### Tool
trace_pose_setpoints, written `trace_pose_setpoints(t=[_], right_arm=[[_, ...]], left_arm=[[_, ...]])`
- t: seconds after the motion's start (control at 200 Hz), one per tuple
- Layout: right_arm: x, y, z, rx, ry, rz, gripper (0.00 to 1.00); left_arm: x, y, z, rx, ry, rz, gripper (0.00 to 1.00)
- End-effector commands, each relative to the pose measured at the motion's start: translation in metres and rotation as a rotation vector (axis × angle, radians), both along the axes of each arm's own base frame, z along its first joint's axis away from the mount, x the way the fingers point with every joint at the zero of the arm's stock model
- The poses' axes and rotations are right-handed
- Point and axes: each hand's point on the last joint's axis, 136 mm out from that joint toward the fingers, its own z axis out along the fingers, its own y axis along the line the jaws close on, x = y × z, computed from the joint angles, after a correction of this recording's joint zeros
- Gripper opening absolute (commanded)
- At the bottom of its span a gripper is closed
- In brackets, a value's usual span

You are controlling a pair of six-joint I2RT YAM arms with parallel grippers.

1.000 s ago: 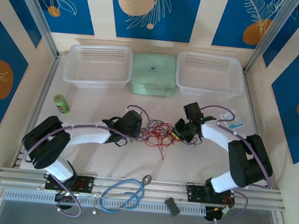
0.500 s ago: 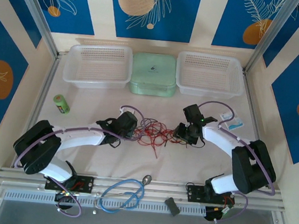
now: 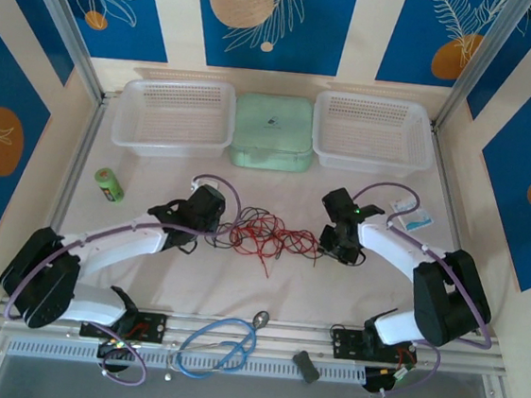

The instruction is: Untangle the cables

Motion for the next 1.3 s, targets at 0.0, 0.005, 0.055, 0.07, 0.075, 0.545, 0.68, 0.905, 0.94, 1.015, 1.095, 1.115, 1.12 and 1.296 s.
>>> trace_pose_setpoints(t=[0.0,0.005,0.055,0.07,0.075,0.545,0.68,0.905,0.94,1.015,1.095,1.115,1.12,1.296], right_arm=[[0.005,0.014,0.034,0.011,-0.042,0.021,0.45],[0.005,0.014,0.034,0.010,-0.043,0.023,0.46],[0.006,0.016,0.042,0.004,-0.055,0.027,0.52],[0.006,0.016,0.044,0.003,-0.056,0.028,0.54],[0.006,0.017,0.044,0.004,-0.058,0.027,0.54],[0.025,0.042,-0.008,0.002,0.080,0.077,0.60],[0.019,0.037,-0.020,-0.022,0.104,0.058,0.38],[0.015,0.007,-0.019,-0.094,0.098,0.021,0.04],[0.017,0.002,-0.016,-0.107,0.091,0.017,0.01],[0.021,-0.006,-0.009,-0.137,0.068,0.020,0.00],[0.027,-0.014,0.000,-0.185,0.035,0.035,0.00],[0.028,-0.017,0.002,-0.198,0.029,0.038,0.00],[0.028,-0.017,0.003,-0.200,0.027,0.039,0.00],[0.032,-0.040,0.015,-0.334,-0.016,0.001,0.00]], left_arm=[[-0.010,-0.019,0.021,-0.106,0.017,-0.083,0.56],[-0.010,-0.020,0.021,-0.110,0.017,-0.086,0.56],[-0.015,-0.027,0.025,-0.144,0.029,-0.105,0.61],[-0.016,-0.028,0.026,-0.152,0.034,-0.108,0.62],[-0.017,-0.029,0.026,-0.155,0.036,-0.111,0.62],[-0.042,-0.072,-0.047,-0.082,0.220,-0.159,0.74],[-0.033,-0.058,-0.058,-0.010,0.199,-0.053,0.64],[-0.024,-0.010,-0.052,0.163,0.116,0.110,0.16],[-0.024,-0.005,-0.050,0.186,0.104,0.115,0.12],[-0.021,0.004,-0.042,0.229,0.071,0.123,0.10],[-0.017,0.013,-0.031,0.267,0.035,0.126,0.10],[-0.016,0.014,-0.029,0.275,0.027,0.126,0.10],[-0.016,0.015,-0.028,0.277,0.024,0.126,0.10],[-0.008,0.032,-0.012,0.300,-0.024,0.150,0.13]])
